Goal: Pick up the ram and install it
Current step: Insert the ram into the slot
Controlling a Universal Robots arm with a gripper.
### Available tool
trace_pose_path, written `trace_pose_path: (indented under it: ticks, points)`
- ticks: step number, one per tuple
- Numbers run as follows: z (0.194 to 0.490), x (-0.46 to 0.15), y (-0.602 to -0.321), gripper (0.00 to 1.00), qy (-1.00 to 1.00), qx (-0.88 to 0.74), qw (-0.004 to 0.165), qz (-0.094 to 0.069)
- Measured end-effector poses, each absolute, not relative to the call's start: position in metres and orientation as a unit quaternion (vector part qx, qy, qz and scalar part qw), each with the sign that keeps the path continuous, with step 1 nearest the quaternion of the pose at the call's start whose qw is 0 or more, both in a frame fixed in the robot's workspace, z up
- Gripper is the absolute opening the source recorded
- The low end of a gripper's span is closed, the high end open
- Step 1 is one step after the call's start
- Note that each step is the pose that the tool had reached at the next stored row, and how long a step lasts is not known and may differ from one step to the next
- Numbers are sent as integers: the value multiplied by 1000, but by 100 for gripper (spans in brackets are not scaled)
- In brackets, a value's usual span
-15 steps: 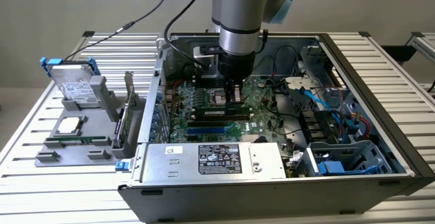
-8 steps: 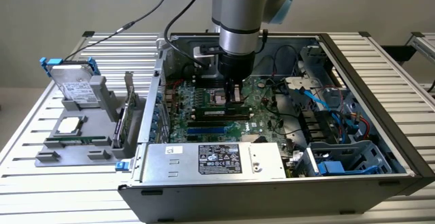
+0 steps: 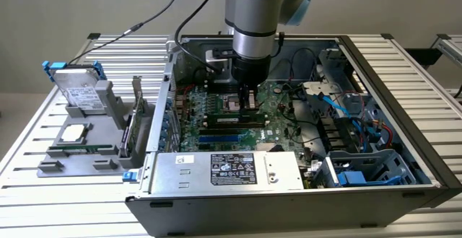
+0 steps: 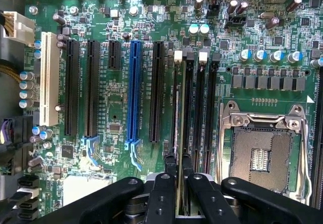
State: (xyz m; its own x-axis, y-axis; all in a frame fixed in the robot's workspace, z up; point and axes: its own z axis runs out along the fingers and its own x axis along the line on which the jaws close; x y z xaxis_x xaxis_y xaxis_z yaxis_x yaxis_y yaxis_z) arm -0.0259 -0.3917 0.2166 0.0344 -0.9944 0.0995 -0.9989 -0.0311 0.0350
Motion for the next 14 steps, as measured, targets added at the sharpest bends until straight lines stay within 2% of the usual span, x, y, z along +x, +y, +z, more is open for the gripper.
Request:
trace_pose_path:
  ticks: [5,8,11,12,14]
  points:
    - [216,-26,-391,16,-694,718,47,23]
    - [216,-26,-391,35,-694,718,47,23]
    - [220,-26,-391,40,-694,718,47,23]
    - [222,-26,-391,47,-694,718,47,23]
    - [227,-26,-391,47,-694,718,47,23]
